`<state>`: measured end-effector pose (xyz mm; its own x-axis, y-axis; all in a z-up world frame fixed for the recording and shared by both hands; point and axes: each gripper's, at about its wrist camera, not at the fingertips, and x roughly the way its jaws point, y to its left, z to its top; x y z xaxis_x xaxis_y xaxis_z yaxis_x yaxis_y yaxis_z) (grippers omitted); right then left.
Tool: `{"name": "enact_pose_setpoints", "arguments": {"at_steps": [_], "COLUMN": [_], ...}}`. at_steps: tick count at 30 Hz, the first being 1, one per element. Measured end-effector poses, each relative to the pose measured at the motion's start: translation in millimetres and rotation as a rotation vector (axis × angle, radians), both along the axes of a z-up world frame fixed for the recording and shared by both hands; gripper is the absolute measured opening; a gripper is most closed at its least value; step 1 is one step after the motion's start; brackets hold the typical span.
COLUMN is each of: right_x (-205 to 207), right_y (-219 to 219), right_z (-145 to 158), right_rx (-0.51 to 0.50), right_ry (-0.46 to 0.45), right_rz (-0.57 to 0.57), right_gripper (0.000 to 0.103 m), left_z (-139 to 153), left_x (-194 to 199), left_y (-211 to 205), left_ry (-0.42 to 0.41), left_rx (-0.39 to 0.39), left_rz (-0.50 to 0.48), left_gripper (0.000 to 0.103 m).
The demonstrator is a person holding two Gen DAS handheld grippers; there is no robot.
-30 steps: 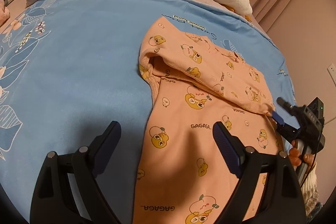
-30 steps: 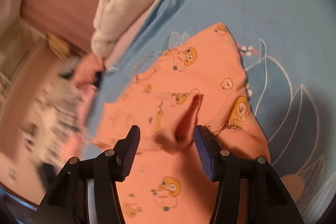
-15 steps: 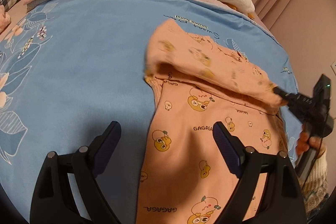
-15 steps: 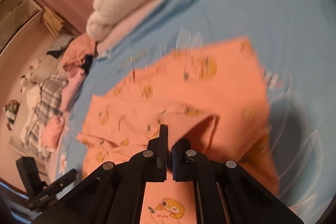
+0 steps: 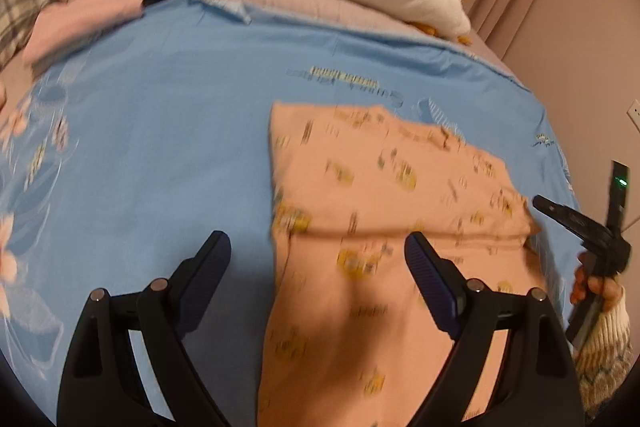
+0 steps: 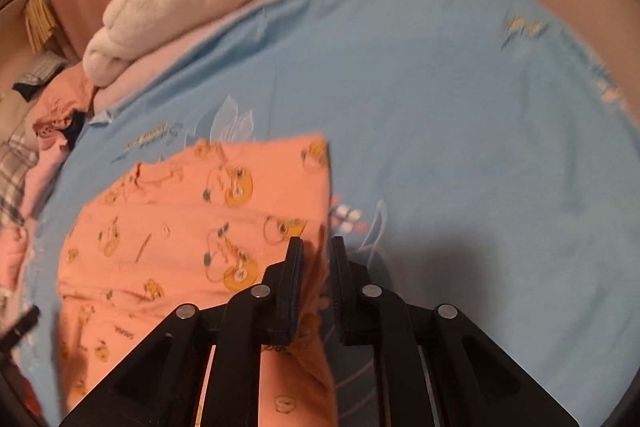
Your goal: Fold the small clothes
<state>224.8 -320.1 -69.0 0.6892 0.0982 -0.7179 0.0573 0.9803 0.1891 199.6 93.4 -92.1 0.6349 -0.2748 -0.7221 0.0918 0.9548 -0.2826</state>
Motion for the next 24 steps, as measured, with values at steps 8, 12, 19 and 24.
{"name": "enact_pose_setpoints", "arguments": {"at_steps": [8,12,19,24], "right_x": [11.4,14.7,-10.9,-32.8], "right_y": [28.6,23.5,28.6,31.1], "right_z": [-22.4,-44.9,-24.0,-44.7], "right_rx": [-0.044,-0.07,-0.054,-0.093], "right_ry": [0.067,0.077,0.06,0.132], "right_rz": [0.19,0.198,0.223,0.239], "right_gripper": [0.011,0.011,0.013,0.021], "left_z": [-21.8,-52.8,-45.3,-50.1], "left_x": [45.6,51.6,21.5,-16.9], "left_y": [-31.0,-36.1,-31.3,-36.2], "left_ry": [0.045,0.073,0.079,0.09], "left_rx": [0.052,0.139,0.13,0.201], "left_rz": [-0.095,-0.123,-0.15,-0.179], "left_gripper": [0.046,0.048,0.056,0.057]}}
